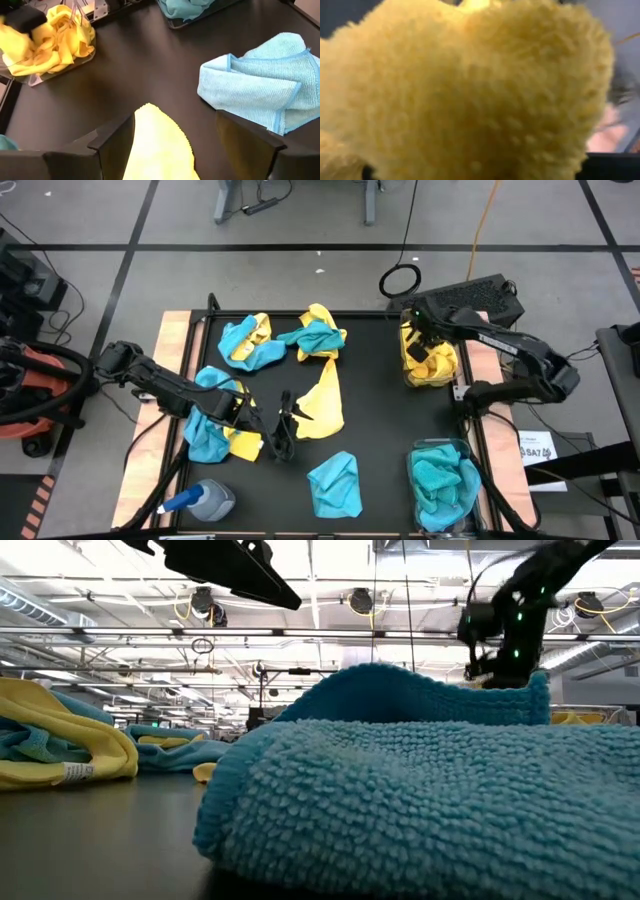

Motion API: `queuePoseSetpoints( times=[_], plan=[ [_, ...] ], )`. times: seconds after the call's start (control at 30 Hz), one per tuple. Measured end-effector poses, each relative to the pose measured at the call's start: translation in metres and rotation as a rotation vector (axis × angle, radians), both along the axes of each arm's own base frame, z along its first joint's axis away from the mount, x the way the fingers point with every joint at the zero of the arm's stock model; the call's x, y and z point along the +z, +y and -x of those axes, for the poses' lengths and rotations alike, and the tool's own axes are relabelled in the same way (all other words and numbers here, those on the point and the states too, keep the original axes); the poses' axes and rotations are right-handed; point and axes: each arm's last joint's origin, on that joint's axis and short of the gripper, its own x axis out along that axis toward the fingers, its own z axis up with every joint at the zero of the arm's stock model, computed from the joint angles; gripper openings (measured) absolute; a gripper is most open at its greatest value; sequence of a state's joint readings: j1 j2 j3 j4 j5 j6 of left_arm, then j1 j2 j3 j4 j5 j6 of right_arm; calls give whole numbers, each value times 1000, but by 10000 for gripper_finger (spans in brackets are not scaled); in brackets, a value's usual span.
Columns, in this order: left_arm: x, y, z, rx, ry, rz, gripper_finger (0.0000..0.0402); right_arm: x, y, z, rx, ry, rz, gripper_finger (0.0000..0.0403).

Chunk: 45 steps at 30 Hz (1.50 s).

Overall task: Sort microfiber towel by color & place in baskets
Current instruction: Put the yellow towel into the top transparent bin

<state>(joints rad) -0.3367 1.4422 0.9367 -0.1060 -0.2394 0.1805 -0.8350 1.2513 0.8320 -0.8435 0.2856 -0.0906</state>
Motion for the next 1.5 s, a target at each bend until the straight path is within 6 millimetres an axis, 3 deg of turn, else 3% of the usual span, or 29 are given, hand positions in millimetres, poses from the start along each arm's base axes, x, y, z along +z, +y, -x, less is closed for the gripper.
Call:
queuePoseSetpoints(
  times=[0.3,0.5,0.67,0.9,1.1,1.27,1.5],
  plan=[
    [-1,0,1,0,8,-3,283,-52,-14,3,-46,-7,-200,8],
    [0,0,0,1,7,-2,283,-53,-15,3,-48,6,-187,14],
    [0,0,0,7,7,7,283,-50,-13,4,-41,-6,-183,54],
    [0,0,0,10,7,11,283,-33,-5,10,-46,-42,-148,162],
    [0,1,0,12,8,11,283,2,4,17,-59,-75,-121,233],
    [0,3,0,14,7,6,283,30,15,26,-77,-89,-116,256],
    [0,10,-2,39,7,5,283,59,30,33,-52,-214,-154,258]
  ],
)
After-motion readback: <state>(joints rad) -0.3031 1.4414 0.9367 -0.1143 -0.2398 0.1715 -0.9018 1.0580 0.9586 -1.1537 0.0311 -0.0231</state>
